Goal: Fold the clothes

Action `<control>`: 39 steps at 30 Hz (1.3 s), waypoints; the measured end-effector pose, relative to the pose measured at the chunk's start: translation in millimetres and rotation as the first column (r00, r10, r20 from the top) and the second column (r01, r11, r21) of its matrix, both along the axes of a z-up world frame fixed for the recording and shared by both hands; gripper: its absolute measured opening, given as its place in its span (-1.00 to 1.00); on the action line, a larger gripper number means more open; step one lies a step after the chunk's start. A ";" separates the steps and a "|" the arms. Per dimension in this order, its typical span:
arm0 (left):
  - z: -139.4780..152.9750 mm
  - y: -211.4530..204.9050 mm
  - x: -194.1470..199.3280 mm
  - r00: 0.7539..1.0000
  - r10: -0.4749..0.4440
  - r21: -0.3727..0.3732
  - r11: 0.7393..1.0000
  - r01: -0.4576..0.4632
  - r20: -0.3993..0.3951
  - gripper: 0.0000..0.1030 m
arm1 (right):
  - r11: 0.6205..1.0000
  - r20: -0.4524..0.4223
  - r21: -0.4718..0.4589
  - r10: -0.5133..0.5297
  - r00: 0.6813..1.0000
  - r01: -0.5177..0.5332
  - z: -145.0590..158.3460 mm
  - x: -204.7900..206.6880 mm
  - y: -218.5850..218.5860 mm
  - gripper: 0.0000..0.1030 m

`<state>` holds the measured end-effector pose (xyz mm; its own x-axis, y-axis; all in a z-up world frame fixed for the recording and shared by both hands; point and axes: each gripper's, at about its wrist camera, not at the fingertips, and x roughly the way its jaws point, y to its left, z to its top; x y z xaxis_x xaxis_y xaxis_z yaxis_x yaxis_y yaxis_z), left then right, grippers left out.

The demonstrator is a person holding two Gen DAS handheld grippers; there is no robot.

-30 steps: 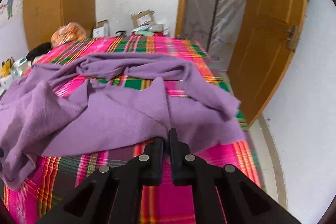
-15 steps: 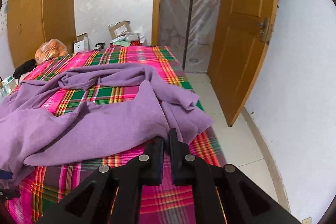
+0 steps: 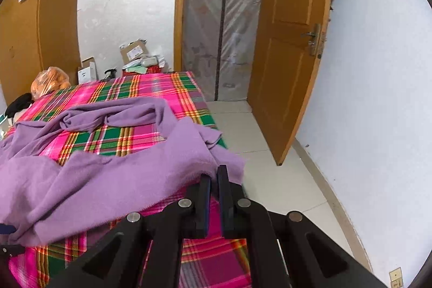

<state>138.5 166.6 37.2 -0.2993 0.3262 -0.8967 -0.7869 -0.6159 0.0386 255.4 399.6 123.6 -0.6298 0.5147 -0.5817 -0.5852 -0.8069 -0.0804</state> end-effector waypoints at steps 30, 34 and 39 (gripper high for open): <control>4.0 -17.8 24.0 0.992 -0.057 0.114 0.993 0.044 0.114 -0.26 | 0.987 0.195 0.027 -0.163 0.967 0.161 -64.2 55.6 5.5 -0.90; 2.8 -18.5 24.1 0.990 -0.055 0.126 0.991 0.038 0.128 -0.26 | 0.984 0.209 0.029 -0.178 0.962 0.176 -67.4 61.9 6.2 -0.90; 2.2 -18.4 20.9 0.988 -0.057 0.132 0.991 0.037 0.144 -0.26 | 0.971 0.209 -0.023 -0.229 0.951 0.239 -68.8 79.1 21.9 -0.90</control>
